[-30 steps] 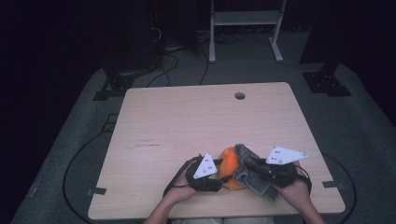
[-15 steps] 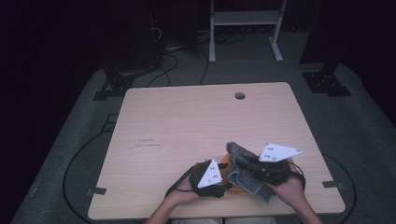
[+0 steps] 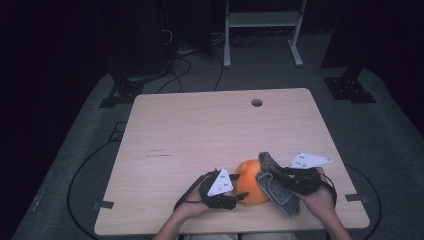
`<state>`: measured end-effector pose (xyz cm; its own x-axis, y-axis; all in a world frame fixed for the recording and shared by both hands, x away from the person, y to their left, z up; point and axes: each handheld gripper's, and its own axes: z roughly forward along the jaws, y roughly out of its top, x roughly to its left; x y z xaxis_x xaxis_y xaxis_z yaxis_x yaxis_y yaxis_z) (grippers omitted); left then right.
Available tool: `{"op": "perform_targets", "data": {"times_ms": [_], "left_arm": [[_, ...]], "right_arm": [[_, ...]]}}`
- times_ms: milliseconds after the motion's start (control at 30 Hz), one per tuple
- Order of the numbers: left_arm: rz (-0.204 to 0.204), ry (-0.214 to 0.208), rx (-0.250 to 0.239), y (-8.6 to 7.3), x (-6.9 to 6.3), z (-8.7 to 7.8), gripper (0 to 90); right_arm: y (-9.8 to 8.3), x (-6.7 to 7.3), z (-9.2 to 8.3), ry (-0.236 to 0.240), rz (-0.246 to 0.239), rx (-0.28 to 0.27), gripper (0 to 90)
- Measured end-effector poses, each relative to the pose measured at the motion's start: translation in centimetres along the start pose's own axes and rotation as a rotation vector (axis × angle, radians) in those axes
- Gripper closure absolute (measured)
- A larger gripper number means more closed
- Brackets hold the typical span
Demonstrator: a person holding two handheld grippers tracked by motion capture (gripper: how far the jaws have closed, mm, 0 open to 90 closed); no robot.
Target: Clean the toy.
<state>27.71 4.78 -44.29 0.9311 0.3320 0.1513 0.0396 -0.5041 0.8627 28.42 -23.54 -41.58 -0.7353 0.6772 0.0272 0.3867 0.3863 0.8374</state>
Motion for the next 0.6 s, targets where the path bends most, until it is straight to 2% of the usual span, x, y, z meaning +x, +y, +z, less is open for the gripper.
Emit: {"op": "perform_targets", "data": {"times_ms": [67,133,167,233,267,333,433,500,600], "left_arm": [[-0.013,0.007,0.004,-0.1,0.1,0.0,41.5],[-0.021,0.013,0.017,-0.4,0.4,-0.1,41.5],[-0.03,0.016,0.022,-0.6,0.5,-0.2,41.5],[-0.05,0.015,0.02,-0.8,0.9,-0.3,41.4],[-0.056,0.012,0.018,-0.9,1.0,-0.3,41.3],[-0.064,0.009,0.013,-1.0,1.1,-0.3,41.0],[-0.08,0.009,0.001,-1.0,1.2,-0.4,40.1],[-0.086,0.014,-0.012,-0.6,1.5,-0.8,36.3],[-0.079,0.07,-0.112,0.3,1.6,-1.7,37.2]], "right_arm": [[-0.3,-0.2,0.0,-0.016,0.003,0.007,77.8],[-0.5,-0.1,-0.4,-0.048,-0.016,0.005,78.1],[-0.4,0.3,-0.7,-0.038,-0.031,-0.011,78.0],[-0.1,1.3,-1.1,0.022,-0.074,-0.038,77.9],[0.0,1.8,-1.1,0.05,-0.092,-0.033,77.9],[-0.1,2.4,-0.6,0.053,-0.135,-0.003,77.5],[-0.3,2.0,0.0,0.058,-0.129,0.005,77.3],[-0.3,1.9,0.2,0.047,-0.132,0.006,77.3],[-0.3,1.9,0.4,0.041,-0.148,0.005,77.4]]}}
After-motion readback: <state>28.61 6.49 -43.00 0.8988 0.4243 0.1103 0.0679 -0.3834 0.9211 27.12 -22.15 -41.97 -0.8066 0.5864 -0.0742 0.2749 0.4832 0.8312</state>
